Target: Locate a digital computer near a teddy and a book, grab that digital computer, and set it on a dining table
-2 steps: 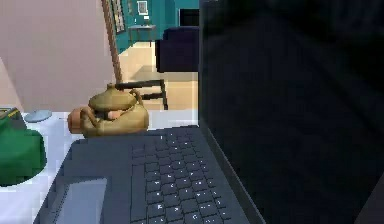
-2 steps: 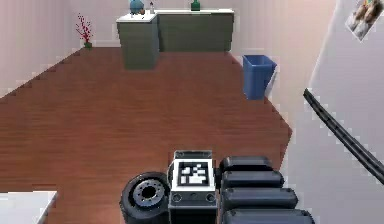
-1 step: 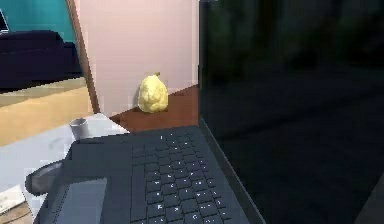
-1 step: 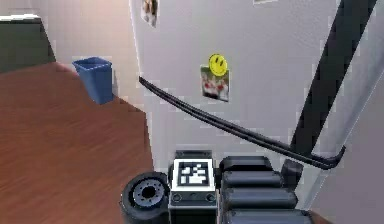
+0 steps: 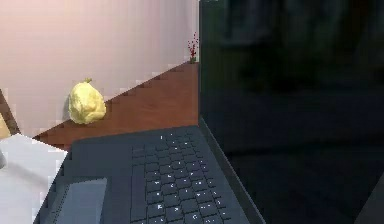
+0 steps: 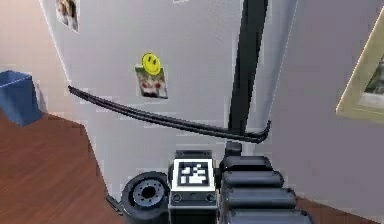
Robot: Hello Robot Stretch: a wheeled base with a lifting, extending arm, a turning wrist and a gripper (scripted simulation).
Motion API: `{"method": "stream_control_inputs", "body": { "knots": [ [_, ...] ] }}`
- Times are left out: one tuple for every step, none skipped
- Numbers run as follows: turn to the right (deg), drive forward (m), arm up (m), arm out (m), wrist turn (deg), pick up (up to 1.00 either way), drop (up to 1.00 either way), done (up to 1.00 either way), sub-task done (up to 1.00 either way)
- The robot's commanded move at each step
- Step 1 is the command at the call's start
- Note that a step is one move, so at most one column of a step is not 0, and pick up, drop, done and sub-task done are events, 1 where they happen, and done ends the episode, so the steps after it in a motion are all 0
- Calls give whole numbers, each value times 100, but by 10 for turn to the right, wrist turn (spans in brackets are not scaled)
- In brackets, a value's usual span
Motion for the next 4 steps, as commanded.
{"method": "stream_control_inputs", "body": {
  "knots": [
    [-450,0,0,0,0,0,0,0,0],
    [-450,0,0,0,0,0,0,0,0],
    [-450,0,0,0,0,0,0,0,0],
    [-90,0,0,0,0,0,0,0,0]
  ]
}}
